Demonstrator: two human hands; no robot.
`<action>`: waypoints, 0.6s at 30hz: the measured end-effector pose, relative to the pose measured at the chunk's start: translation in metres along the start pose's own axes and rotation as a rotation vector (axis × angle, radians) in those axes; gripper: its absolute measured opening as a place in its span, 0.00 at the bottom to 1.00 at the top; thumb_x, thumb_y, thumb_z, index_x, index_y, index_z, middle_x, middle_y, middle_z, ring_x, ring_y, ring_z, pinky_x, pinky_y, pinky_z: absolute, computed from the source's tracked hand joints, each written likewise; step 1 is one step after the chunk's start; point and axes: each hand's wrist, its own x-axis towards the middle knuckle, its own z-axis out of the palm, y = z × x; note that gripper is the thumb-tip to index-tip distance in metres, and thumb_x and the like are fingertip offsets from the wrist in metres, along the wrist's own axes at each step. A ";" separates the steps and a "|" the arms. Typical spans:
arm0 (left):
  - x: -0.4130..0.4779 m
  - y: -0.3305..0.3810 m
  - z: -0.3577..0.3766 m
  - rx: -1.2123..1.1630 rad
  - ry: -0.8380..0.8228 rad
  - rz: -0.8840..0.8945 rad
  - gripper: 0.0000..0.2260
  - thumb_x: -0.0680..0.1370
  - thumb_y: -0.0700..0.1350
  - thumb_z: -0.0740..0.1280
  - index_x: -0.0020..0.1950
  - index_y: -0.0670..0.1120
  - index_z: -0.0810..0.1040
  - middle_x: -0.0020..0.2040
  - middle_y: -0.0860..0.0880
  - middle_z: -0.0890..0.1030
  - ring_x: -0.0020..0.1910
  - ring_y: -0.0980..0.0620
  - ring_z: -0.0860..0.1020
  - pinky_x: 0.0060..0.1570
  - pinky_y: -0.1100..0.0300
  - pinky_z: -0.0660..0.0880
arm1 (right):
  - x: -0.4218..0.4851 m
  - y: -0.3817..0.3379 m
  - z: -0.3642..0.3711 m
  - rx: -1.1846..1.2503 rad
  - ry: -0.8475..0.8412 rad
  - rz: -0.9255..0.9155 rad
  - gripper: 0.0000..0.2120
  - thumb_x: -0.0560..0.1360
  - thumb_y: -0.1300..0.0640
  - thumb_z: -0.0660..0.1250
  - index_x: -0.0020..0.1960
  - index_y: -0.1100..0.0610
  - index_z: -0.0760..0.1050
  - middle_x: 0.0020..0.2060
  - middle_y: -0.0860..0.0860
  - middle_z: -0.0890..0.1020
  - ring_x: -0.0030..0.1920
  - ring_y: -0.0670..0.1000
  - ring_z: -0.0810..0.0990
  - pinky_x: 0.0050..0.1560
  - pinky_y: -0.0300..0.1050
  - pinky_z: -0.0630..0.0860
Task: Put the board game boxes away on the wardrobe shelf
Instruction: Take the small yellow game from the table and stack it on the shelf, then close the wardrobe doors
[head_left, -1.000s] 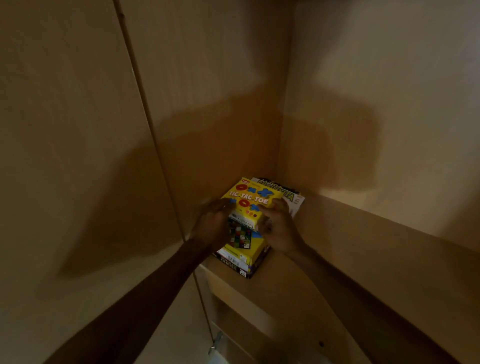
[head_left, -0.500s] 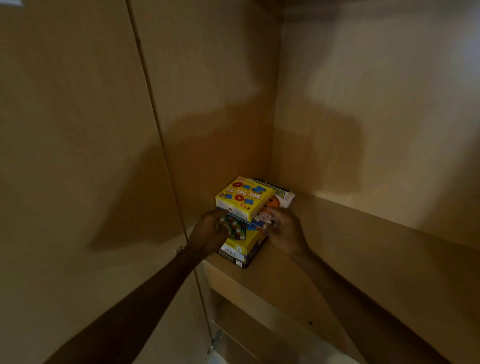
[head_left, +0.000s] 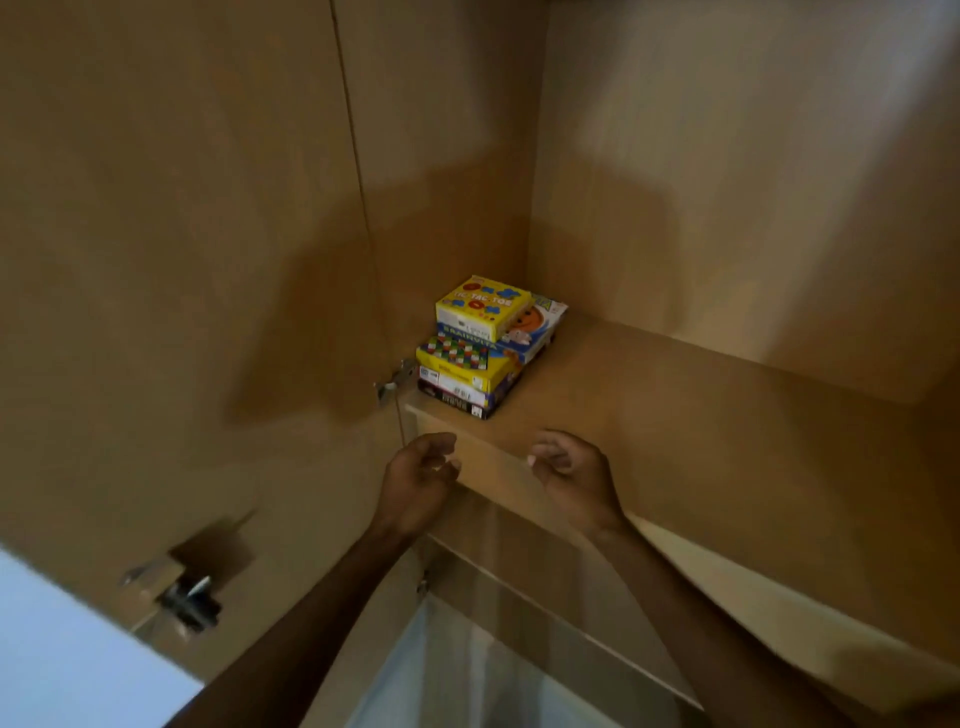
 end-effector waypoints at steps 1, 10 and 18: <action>-0.023 -0.001 -0.005 -0.016 -0.013 -0.007 0.12 0.75 0.35 0.68 0.58 0.43 0.80 0.54 0.50 0.81 0.50 0.55 0.79 0.45 0.76 0.73 | -0.023 -0.001 0.000 -0.018 0.001 -0.003 0.13 0.71 0.62 0.72 0.55 0.55 0.80 0.42 0.47 0.83 0.41 0.43 0.80 0.41 0.27 0.72; -0.178 -0.019 -0.061 -0.084 -0.148 -0.016 0.12 0.77 0.36 0.67 0.59 0.45 0.78 0.51 0.53 0.81 0.48 0.62 0.78 0.48 0.73 0.74 | -0.191 -0.033 0.016 -0.017 0.016 0.053 0.10 0.74 0.62 0.70 0.55 0.57 0.80 0.44 0.50 0.84 0.44 0.39 0.79 0.43 0.23 0.70; -0.323 -0.030 -0.103 -0.036 -0.278 -0.045 0.12 0.77 0.38 0.68 0.60 0.46 0.79 0.54 0.52 0.83 0.53 0.57 0.80 0.56 0.61 0.76 | -0.378 -0.062 0.004 -0.008 0.080 0.145 0.08 0.74 0.61 0.70 0.52 0.54 0.81 0.41 0.45 0.83 0.40 0.31 0.78 0.42 0.22 0.70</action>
